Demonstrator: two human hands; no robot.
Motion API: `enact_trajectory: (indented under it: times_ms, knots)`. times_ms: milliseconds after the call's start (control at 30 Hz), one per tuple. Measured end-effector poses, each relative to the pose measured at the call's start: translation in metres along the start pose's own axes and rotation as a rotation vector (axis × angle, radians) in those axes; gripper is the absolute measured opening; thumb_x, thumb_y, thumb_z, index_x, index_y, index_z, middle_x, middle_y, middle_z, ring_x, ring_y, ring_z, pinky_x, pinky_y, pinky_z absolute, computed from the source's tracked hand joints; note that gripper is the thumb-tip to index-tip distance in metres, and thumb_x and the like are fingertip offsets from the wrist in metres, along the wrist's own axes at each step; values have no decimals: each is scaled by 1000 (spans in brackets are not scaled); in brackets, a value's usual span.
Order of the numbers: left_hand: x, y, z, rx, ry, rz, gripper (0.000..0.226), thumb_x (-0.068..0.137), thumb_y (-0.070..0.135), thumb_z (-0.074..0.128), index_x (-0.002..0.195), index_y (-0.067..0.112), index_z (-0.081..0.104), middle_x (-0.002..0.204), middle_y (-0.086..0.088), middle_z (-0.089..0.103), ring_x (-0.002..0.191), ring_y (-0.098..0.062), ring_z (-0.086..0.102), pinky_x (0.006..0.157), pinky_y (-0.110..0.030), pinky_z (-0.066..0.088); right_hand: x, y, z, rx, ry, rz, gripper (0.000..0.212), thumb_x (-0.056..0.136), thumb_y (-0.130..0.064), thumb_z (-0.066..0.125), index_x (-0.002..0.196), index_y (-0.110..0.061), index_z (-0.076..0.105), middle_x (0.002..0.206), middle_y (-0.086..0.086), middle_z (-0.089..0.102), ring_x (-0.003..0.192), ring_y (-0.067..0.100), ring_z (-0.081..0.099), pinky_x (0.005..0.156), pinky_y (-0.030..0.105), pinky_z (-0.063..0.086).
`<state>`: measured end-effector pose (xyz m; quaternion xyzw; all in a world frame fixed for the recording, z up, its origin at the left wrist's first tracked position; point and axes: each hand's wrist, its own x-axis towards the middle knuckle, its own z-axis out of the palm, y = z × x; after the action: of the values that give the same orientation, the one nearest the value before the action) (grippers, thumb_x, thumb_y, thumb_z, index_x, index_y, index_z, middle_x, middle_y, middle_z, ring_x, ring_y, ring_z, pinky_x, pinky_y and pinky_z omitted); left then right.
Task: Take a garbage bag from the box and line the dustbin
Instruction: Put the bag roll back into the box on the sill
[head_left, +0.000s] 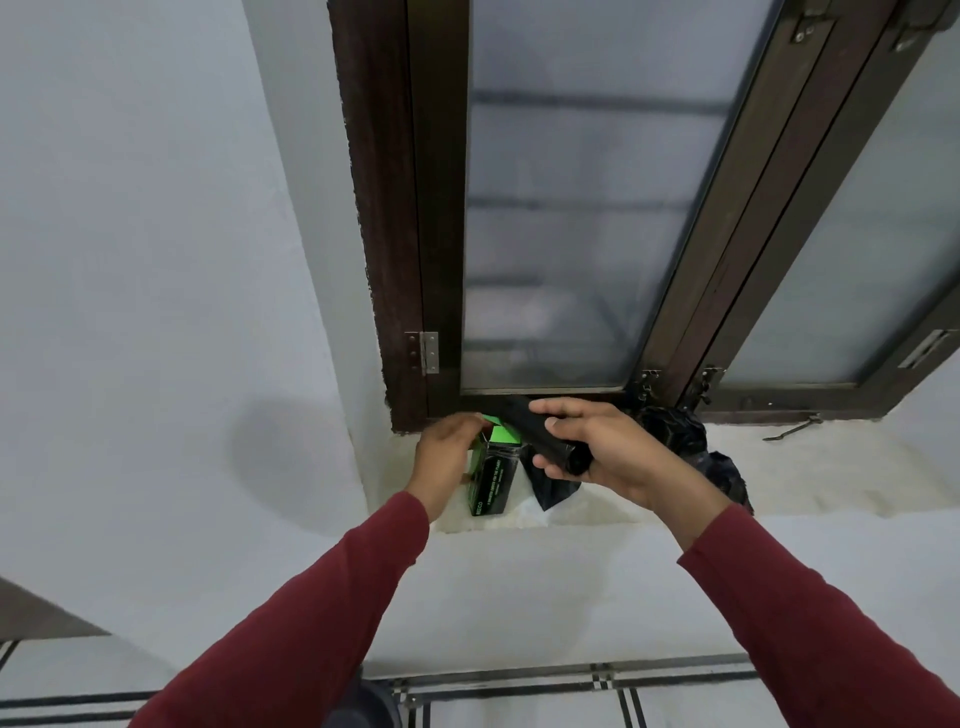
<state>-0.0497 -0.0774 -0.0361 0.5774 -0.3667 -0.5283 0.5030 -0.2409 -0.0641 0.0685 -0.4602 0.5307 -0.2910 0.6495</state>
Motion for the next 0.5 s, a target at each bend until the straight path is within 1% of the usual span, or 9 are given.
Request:
enact_trajectory:
  times_ms: [67, 100, 167, 200, 233, 300, 333, 400, 500]
  knots:
    - [2, -1, 3, 50, 47, 53, 7, 95, 29, 70, 94, 30, 76, 102, 3, 75, 101, -16, 67, 82, -41, 56, -1, 1, 2, 11, 15, -9, 29, 104, -4, 51, 123, -18, 68, 124, 24, 67, 88, 32, 71, 70, 33, 62]
    - [3, -3, 3, 60, 35, 76, 7, 92, 29, 74, 98, 31, 77, 103, 4, 76, 102, -15, 69, 82, -41, 58, -1, 1, 1, 27, 29, -17, 28, 104, -4, 51, 123, -17, 66, 123, 24, 67, 88, 33, 71, 70, 34, 62]
    - [4, -10, 0, 47, -3, 92, 25, 89, 27, 78, 114, 34, 76, 114, 7, 74, 108, -11, 69, 86, -40, 60, -2, 0, -1, 60, 58, -26, 28, 103, -4, 53, 127, -17, 62, 121, 23, 67, 90, 35, 72, 72, 36, 63]
    - [4, -12, -1, 42, -11, 92, 30, 89, 26, 79, 118, 34, 76, 119, 8, 73, 109, -10, 68, 88, -40, 60, -3, 0, -3, 72, 67, -24, 29, 103, -5, 54, 129, -16, 61, 121, 22, 67, 91, 35, 72, 73, 37, 63]
    - [4, -12, -2, 48, -12, 93, 28, 90, 24, 78, 117, 32, 77, 120, 8, 73, 110, -10, 68, 90, -41, 60, -4, 0, -4, 78, 73, -19, 29, 103, -5, 55, 129, -16, 60, 121, 21, 67, 91, 36, 73, 73, 38, 63]
    - [3, -14, -2, 44, -31, 92, 18, 95, 23, 73, 111, 26, 80, 116, 8, 76, 111, -13, 69, 93, -44, 60, -6, 1, -6, 75, 79, -5, 29, 102, -5, 56, 128, -16, 60, 122, 22, 66, 91, 37, 73, 71, 37, 64]
    - [0, -12, -1, 25, -44, 71, 16, 97, 22, 69, 109, 23, 80, 115, 6, 76, 112, -14, 68, 92, -45, 60, -6, 1, -6, 74, 82, 3, 28, 101, -5, 57, 128, -16, 60, 122, 22, 66, 90, 37, 73, 70, 37, 64]
    - [-3, -11, 1, 1, -51, 33, 18, 101, 18, 63, 109, 20, 79, 115, 3, 75, 112, -14, 66, 89, -48, 60, -7, 1, -5, 92, 91, 17, 28, 101, -4, 57, 127, -15, 61, 122, 23, 67, 90, 38, 73, 69, 37, 64]
    - [-1, -12, 2, 13, -30, 29, 17, 99, 12, 64, 105, 18, 79, 111, -1, 76, 107, -19, 69, 87, -49, 60, -9, -2, -4, 170, 115, 35, 26, 101, -4, 56, 124, -13, 62, 122, 23, 68, 93, 41, 72, 68, 37, 64]
